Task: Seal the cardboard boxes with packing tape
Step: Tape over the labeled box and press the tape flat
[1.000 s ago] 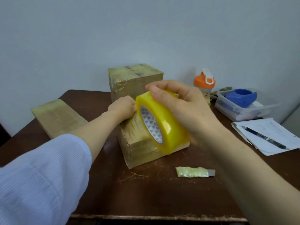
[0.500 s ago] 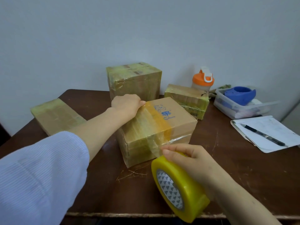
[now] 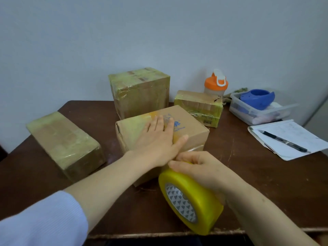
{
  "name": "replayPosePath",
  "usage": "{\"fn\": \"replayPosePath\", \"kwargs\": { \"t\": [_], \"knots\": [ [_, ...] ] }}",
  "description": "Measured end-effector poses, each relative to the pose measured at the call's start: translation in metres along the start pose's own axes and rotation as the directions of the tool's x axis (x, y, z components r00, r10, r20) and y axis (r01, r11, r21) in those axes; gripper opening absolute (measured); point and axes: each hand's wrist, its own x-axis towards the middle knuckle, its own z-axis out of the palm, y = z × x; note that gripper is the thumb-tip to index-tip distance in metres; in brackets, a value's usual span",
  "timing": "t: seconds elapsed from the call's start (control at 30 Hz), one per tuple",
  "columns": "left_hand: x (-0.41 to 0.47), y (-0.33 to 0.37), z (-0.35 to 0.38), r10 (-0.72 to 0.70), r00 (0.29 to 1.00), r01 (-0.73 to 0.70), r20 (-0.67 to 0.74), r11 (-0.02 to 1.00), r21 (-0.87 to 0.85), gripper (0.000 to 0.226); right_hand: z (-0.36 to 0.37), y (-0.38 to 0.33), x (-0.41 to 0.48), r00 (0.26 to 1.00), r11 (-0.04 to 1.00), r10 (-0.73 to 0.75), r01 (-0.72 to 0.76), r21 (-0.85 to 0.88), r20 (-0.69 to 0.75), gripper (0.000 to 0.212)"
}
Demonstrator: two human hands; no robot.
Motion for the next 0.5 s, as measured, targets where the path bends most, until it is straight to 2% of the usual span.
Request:
{"fn": "replayPosePath", "kwargs": {
  "t": [0.07, 0.13, 0.17, 0.2, 0.23, 0.3, 0.37, 0.5],
  "knots": [
    [0.006, -0.004, -0.008, 0.016, 0.997, -0.013, 0.073, 0.999, -0.047, 0.092, 0.001, -0.001, 0.001, 1.000, 1.000, -0.003, 0.003, 0.009, 0.003, 0.017],
    [0.015, -0.020, -0.024, 0.009, 0.989, 0.004, 0.147, 0.996, -0.089, 0.116, 0.002, -0.004, 0.000, 1.000, 1.000, -0.004, 0.004, 0.013, -0.001, 0.011],
    [0.020, -0.032, -0.031, -0.035, 0.991, 0.046, 0.127, 0.996, -0.081, 0.123, 0.002, -0.004, -0.001, 1.000, 1.000, -0.006, 0.006, 0.017, -0.006, 0.010],
    [0.024, -0.048, -0.036, -0.111, 0.991, 0.116, 0.080, 0.992, -0.058, 0.119, 0.002, -0.004, -0.002, 1.000, 1.000, -0.005, 0.006, 0.017, -0.009, 0.009],
    [0.026, -0.063, -0.037, -0.196, 0.980, 0.198, 0.038, 0.979, -0.053, 0.105, 0.002, -0.003, -0.002, 1.000, 1.000, -0.005, 0.005, 0.015, -0.012, 0.008],
    [0.027, -0.089, -0.032, -0.293, 0.956, 0.292, 0.033, 0.928, -0.231, 0.072, 0.002, -0.004, -0.003, 1.000, 1.000, -0.003, 0.003, 0.025, -0.012, 0.009],
    [0.027, -0.096, -0.027, -0.286, 0.957, 0.271, 0.037, 0.844, -0.462, 0.050, 0.002, -0.005, -0.005, 1.000, 0.999, 0.007, -0.007, 0.042, -0.010, 0.012],
    [0.029, -0.089, -0.031, -0.267, 0.963, 0.238, 0.021, 0.814, -0.529, 0.038, 0.001, -0.008, -0.013, 1.000, 0.999, 0.001, -0.001, 0.034, -0.006, 0.025]
  ]
}}
